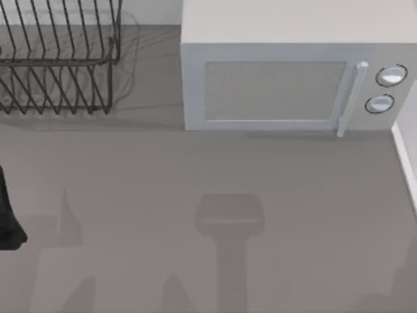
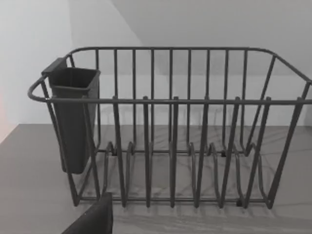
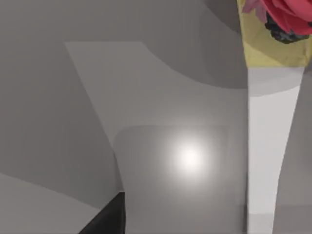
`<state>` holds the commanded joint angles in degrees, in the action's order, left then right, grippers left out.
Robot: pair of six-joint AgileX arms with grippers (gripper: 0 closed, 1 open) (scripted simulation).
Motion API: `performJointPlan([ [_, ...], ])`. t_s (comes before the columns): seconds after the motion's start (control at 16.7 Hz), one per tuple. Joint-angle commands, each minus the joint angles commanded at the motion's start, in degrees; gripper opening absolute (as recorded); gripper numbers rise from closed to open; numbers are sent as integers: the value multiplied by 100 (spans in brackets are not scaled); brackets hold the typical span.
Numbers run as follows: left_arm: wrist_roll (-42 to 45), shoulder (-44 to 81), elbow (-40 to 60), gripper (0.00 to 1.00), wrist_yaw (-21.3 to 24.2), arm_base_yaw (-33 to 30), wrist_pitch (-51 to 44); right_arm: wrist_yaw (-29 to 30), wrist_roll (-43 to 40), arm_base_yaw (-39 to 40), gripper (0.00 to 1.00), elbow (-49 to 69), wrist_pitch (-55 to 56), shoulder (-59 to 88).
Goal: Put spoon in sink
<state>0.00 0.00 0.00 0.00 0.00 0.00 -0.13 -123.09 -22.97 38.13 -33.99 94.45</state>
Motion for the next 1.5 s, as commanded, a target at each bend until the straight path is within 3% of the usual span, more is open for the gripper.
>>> performJointPlan([
  [0.24, 0, 0, 0, 100, 0, 0, 0, 0, 0, 0, 2, 0, 0, 0],
  [0.3, 0, 0, 0, 100, 0, 0, 0, 0, 0, 0, 0, 0, 0, 0],
  [0.72, 0, 0, 0, 100, 0, 0, 0, 0, 0, 0, 0, 0, 0, 0],
  [1.5, 0, 0, 0, 100, 0, 0, 0, 169, 170, 18, 0, 1738, -3003, -1357],
])
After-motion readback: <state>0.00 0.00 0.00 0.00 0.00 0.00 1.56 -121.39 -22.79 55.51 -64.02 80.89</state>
